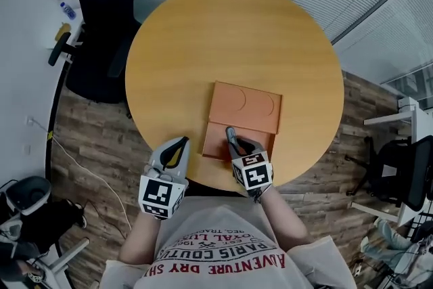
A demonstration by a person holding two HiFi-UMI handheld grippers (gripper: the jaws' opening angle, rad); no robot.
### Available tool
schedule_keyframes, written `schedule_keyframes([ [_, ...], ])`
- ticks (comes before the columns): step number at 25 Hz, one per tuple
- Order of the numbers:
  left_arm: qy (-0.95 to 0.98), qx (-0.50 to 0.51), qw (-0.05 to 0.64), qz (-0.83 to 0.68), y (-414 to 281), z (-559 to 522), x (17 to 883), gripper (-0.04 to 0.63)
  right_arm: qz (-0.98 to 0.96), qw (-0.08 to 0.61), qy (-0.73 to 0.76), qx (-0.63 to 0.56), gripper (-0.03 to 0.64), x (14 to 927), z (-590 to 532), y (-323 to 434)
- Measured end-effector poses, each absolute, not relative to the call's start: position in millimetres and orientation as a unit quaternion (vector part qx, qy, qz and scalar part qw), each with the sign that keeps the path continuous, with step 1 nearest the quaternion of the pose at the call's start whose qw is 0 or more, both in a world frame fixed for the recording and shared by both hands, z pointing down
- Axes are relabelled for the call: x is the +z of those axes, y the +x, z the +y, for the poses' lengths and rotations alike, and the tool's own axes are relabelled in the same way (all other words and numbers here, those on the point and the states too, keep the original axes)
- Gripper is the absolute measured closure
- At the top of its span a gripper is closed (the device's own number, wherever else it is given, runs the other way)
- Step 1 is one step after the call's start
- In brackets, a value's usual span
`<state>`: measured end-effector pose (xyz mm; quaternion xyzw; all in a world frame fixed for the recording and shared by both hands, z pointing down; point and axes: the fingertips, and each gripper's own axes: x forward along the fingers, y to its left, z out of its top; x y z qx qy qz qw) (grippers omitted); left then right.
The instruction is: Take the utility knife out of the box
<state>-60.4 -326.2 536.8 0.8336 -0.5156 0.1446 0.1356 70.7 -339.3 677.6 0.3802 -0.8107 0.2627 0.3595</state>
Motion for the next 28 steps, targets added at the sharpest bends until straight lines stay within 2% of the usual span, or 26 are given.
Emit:
schedule_keyframes([
  [13, 0.829, 0.169, 0.16, -0.508, -62, -335, 565, 0.584, -0.77, 0.457, 0.348, 0.279, 0.445, 732, -345, 70],
  [19, 0.826, 0.168, 0.164, -0.512, -76, -338, 567, 0.584, -0.764, 0.488, 0.346, 0.241, 0.463, 735, -348, 65],
  [28, 0.841, 0.173, 0.153, -0.489, -82, -339, 559, 0.584, -0.76, 0.49, 0.352, 0.243, 0.485, 736, -345, 66],
])
